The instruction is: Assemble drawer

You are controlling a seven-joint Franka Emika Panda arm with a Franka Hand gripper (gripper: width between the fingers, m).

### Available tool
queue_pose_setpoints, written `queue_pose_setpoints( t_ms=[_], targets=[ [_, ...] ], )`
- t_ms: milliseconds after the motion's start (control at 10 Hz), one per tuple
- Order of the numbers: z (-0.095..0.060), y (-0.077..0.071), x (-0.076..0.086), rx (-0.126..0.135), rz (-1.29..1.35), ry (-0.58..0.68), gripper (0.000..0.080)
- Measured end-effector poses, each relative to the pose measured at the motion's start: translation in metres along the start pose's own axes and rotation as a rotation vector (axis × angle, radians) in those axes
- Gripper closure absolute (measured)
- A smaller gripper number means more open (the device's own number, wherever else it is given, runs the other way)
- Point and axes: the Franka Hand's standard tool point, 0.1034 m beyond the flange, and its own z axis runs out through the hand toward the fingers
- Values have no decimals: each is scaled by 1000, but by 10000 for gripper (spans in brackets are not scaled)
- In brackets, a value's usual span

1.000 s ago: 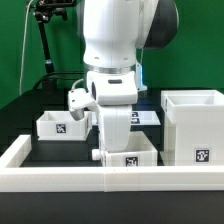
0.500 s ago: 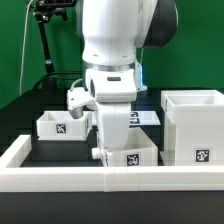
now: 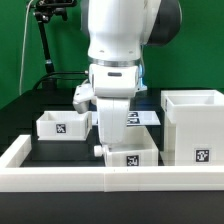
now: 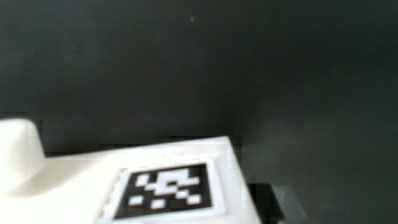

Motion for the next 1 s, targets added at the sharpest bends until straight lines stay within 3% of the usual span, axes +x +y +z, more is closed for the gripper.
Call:
queue_pose_setpoints(
  t_ms=[300, 600, 700, 800, 900, 1000],
  targets=[
    [-3, 3, 10, -5, 18, -1, 741],
    [-3, 3, 9, -5, 19, 0, 743],
    [-3, 3, 9, -5, 20, -1, 688],
    [-3, 3, 9, -4, 20, -1, 523],
    [-1, 2, 9, -3, 20, 0, 523],
    [4, 0, 10, 3, 18, 1, 327]
  ],
)
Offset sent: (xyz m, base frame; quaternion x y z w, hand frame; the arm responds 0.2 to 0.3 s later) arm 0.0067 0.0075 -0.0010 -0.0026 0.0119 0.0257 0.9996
